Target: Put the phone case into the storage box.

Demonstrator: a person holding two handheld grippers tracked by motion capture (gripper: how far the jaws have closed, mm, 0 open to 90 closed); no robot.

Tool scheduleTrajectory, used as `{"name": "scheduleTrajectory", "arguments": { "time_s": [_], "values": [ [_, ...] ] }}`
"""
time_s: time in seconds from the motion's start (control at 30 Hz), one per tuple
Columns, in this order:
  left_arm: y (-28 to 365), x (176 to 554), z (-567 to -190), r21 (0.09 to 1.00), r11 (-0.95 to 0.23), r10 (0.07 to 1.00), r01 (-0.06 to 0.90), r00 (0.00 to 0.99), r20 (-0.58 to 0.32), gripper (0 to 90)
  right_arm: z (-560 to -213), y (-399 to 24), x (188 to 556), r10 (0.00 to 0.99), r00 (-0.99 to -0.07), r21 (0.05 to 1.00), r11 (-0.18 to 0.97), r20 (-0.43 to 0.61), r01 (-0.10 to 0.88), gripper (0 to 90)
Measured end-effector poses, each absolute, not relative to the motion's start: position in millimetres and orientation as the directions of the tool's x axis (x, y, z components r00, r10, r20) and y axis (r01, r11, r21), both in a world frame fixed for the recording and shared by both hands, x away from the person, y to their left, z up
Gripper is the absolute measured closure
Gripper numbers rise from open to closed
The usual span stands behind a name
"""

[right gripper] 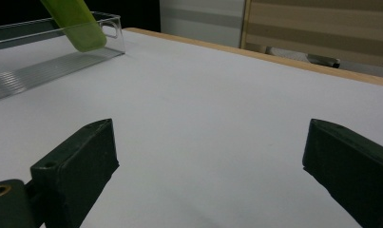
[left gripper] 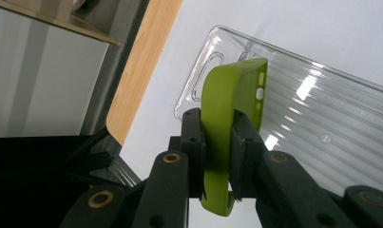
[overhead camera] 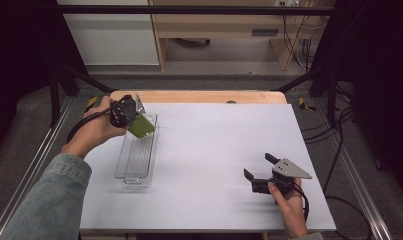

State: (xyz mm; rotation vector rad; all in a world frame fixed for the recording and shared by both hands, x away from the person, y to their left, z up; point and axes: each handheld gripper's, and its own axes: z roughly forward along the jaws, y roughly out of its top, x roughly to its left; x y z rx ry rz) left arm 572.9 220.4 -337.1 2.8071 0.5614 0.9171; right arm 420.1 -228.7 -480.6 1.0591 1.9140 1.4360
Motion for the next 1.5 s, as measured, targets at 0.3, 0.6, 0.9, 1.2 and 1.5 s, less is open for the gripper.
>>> {"name": "scheduleTrajectory", "arguments": {
  "time_s": [0.3, 0.6, 0.9, 1.2, 1.5],
  "values": [
    [219, 572, -340, 0.214, -0.930, 0.367, 0.298, 0.762, 0.534, 78.1, -481, -228, 420, 0.826, -0.562, 0.950, 0.137, 0.046, 0.279, 4.3],
    [216, 574, -339, 0.208, -0.934, 0.356, 0.289, 0.772, 0.527, 78.0, -481, -229, 421, 0.828, -0.558, 0.950, 0.135, 0.047, 0.281, 4.3],
    [212, 577, -341, 0.219, -0.941, 0.338, 0.259, 0.764, 0.550, 76.5, -481, -229, 421, 0.827, -0.559, 0.950, 0.126, 0.058, 0.284, 4.3],
    [208, 579, -341, 0.206, -0.953, 0.301, 0.221, 0.745, 0.595, 74.8, -481, -230, 421, 0.828, -0.557, 0.950, 0.123, 0.062, 0.288, 4.2],
    [207, 583, -342, 0.200, -0.960, 0.280, 0.198, 0.736, 0.616, 75.7, -480, -230, 421, 0.826, -0.556, 0.950, 0.100, 0.088, 0.297, 4.2]
  ]
}}
